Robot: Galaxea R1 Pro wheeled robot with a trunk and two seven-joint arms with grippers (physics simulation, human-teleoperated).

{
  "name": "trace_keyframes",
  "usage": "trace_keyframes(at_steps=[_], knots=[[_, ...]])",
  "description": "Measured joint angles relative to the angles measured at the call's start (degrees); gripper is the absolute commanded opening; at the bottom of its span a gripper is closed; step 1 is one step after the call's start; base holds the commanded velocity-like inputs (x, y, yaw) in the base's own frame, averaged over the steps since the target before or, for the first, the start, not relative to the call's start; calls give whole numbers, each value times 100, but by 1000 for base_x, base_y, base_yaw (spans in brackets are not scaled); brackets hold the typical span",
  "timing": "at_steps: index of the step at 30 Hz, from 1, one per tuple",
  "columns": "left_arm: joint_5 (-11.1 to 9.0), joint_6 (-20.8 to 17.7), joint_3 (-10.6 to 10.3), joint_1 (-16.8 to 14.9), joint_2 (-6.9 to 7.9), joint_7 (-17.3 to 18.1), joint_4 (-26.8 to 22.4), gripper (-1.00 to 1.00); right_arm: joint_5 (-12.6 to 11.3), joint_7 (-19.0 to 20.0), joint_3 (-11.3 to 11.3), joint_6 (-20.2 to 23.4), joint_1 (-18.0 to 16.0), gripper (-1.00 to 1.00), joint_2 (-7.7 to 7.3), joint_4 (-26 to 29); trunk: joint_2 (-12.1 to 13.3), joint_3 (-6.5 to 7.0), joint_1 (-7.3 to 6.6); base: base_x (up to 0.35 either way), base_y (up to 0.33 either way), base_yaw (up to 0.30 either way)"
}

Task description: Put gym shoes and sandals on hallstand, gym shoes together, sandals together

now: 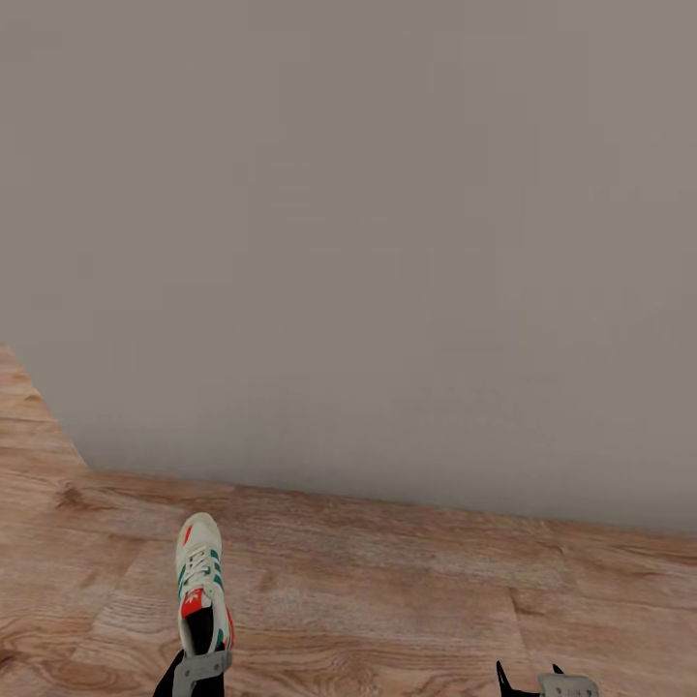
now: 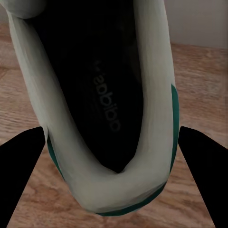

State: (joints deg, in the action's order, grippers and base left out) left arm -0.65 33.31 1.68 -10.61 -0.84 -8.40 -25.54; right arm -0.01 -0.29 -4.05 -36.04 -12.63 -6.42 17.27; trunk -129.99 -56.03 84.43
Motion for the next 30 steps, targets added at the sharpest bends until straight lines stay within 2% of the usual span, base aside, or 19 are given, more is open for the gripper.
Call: trace_keyframes(at_steps=[8, 30], knots=[[-2, -1, 1, 1, 0, -4, 0, -100, 0, -2, 0, 0, -2, 100, 0, -3, 0, 0, 0, 5, -5, 213], [-10, 6, 1, 2, 2, -4, 4, -100, 0, 4, 1, 0, -2, 100, 0, -3, 0, 34, 0, 0, 0, 275]])
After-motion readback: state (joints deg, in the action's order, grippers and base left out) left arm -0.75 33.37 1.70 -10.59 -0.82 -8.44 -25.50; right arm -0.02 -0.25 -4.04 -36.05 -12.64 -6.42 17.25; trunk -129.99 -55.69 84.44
